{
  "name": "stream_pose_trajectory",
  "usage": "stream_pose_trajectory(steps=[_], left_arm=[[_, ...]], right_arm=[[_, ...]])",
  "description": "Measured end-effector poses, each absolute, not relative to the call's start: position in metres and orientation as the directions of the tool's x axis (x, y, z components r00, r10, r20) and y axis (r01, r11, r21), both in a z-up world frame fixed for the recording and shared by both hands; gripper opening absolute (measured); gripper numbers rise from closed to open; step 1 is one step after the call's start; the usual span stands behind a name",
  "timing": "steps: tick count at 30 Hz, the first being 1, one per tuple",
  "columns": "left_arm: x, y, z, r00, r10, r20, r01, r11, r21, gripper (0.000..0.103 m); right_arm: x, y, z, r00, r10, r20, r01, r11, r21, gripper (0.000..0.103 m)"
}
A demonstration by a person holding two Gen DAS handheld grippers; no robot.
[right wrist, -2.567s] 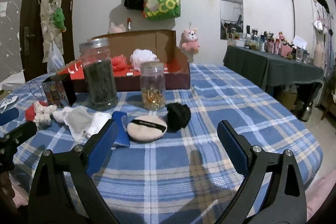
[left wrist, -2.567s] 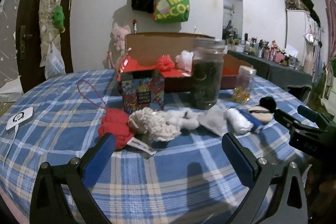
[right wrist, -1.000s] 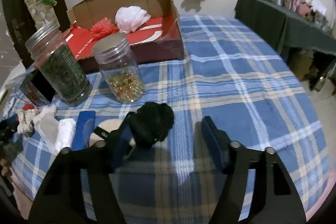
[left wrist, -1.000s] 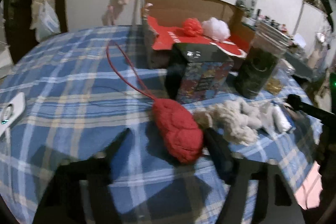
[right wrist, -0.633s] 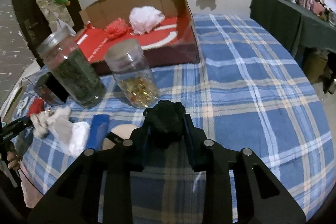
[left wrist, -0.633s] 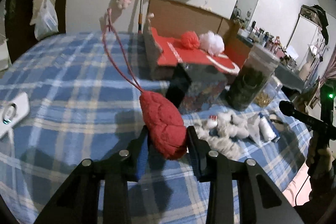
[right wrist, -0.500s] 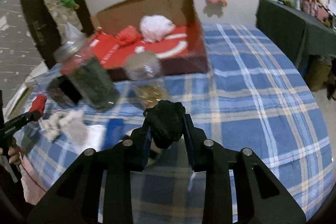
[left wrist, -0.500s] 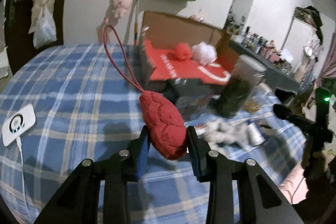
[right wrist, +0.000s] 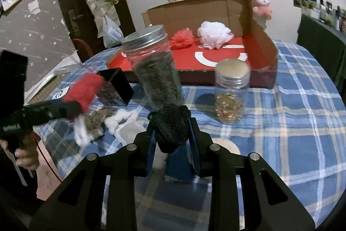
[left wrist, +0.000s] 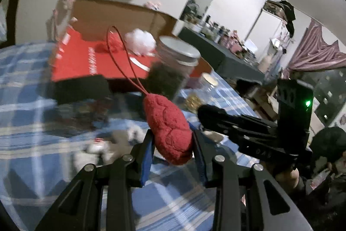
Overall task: Organize soft objects
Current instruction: 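Carry the red knitted ball and black scrunchie over to the box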
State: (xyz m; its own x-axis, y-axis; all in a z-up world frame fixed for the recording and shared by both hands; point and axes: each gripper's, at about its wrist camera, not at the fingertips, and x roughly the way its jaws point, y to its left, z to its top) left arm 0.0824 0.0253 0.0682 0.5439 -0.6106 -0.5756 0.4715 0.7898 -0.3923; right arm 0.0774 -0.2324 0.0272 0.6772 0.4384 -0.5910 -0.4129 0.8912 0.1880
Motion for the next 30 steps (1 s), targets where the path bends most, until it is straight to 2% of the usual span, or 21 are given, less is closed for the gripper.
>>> stream_pose_trajectory(steps=[17,30], left_arm=[[0.099,0.012,0.049,0.509,-0.605,-0.612,0.442,0.794,-0.417,0.037],[0.090,0.063,0.059,0.564,-0.564,-0.603,0.354,0.825,-0.441,0.036]], right_arm=[[0.099,-0.235,0.011,0.628,0.471,-0.620,-0.422,0.875,0.237,0.027],[0.093,-0.253,0.014,0.641,0.457,-0.616,-0.395,0.885,0.246,0.027]])
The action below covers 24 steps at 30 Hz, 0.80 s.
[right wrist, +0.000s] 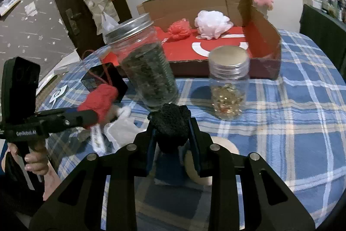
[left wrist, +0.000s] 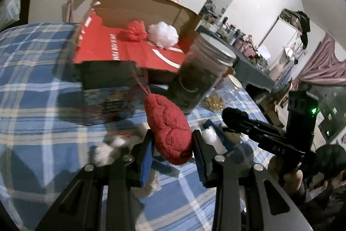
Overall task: Organize soft objects
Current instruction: 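Carry the red knitted ball and black scrunchie over to the box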
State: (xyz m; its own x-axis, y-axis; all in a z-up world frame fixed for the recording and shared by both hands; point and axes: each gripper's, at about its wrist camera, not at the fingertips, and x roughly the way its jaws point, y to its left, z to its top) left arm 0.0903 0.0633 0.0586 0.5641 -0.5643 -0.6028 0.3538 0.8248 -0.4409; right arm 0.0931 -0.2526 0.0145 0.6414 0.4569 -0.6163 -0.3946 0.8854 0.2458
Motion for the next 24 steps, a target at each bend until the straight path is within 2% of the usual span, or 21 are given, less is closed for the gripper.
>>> stream_pose_trajectory(steps=[9,24], left_arm=[[0.076,0.096,0.078,0.623,-0.521,-0.584,0.325,0.851,-0.412,0.036],[0.081,0.142,0.065,0.636,-0.419,-0.648,0.215,0.903,-0.372,0.036]], right_arm=[[0.091,-0.273,0.016,0.649,0.441,-0.620,-0.358,0.896,0.263,0.027],[0.090,-0.295,0.015,0.658,0.400,-0.638,-0.317,0.916,0.246,0.027]])
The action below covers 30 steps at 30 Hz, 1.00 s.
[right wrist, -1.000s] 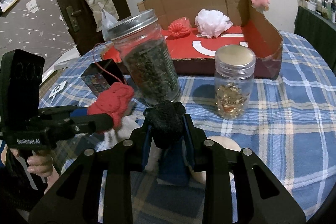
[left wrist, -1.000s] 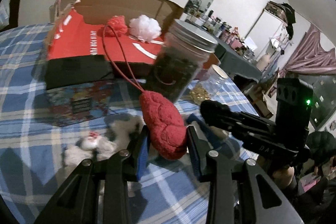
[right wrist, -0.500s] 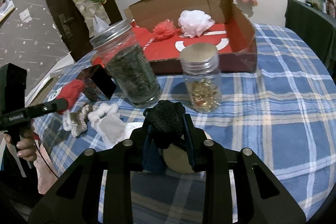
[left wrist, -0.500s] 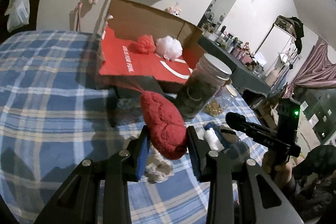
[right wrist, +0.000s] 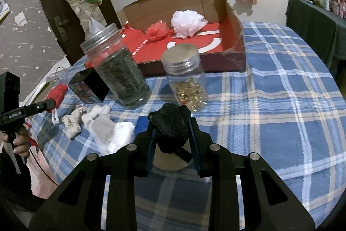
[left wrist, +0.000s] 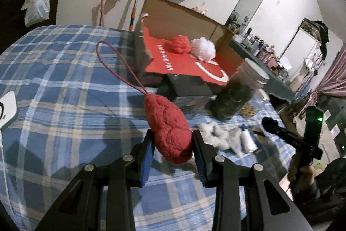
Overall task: Organize soft objects
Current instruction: 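Carry the red knitted ball and black scrunchie over to the box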
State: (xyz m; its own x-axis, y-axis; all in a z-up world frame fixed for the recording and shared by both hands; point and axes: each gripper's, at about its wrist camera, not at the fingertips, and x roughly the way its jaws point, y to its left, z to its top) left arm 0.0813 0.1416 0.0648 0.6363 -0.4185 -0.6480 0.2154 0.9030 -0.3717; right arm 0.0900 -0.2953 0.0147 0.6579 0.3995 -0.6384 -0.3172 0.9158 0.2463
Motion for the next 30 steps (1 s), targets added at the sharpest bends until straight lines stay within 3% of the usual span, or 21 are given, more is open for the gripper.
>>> stream_pose_trajectory(steps=[16,30], left_arm=[[0.120,0.163,0.052,0.640,-0.419,-0.644,0.317,0.908,-0.276,0.036],[0.157,0.154,0.099,0.648,-0.426,-0.631,0.449,0.883,-0.135,0.036]], right_arm=[[0.118,-0.329,0.020,0.661,0.345,-0.666,-0.372,0.922,0.108,0.027],[0.167,-0.312,0.055,0.660,0.358,-0.660,-0.481,0.877,-0.006,0.027]])
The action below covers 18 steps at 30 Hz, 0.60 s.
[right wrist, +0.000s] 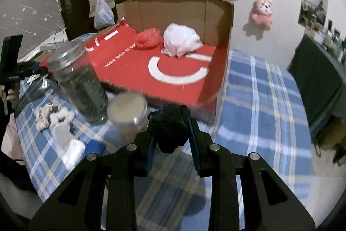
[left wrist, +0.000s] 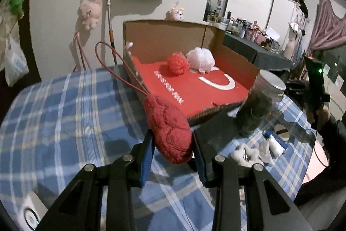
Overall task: Organize soft objects
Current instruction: 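Carry the red knitted ball and black scrunchie over to the box, then lower both items into the box and open both tools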
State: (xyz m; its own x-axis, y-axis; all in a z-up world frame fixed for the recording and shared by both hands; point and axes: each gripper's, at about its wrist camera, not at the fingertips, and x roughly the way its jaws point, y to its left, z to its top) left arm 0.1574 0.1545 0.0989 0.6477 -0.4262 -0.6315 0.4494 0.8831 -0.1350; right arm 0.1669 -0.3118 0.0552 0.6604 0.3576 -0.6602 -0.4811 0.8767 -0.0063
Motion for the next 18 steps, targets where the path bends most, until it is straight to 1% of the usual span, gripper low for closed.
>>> stream_pose_trajectory(steps=[3,9,14,18], left_arm=[[0.170,0.148,0.110,0.644,-0.429,-0.633,0.456,0.880,-0.132,0.036],[0.212,0.125,0.121,0.590,-0.449,-0.671,0.446,0.874,-0.193,0.037],[0.251,0.100,0.117,0.532,-0.435,-0.727,0.414,0.882,-0.225,0.037],[0.277,0.079,0.110,0.491,-0.413,-0.767,0.403,0.888,-0.220,0.037]], right_arm=[[0.178,-0.307,0.066,0.655,0.377,-0.655,-0.501,0.865,-0.003,0.027],[0.214,-0.286,0.078,0.630,0.386,-0.674,-0.513,0.858,0.012,0.027],[0.252,-0.266,0.078,0.607,0.339,-0.719,-0.477,0.879,0.012,0.027],[0.282,-0.251,0.074,0.593,0.278,-0.755,-0.442,0.897,-0.018,0.027]])
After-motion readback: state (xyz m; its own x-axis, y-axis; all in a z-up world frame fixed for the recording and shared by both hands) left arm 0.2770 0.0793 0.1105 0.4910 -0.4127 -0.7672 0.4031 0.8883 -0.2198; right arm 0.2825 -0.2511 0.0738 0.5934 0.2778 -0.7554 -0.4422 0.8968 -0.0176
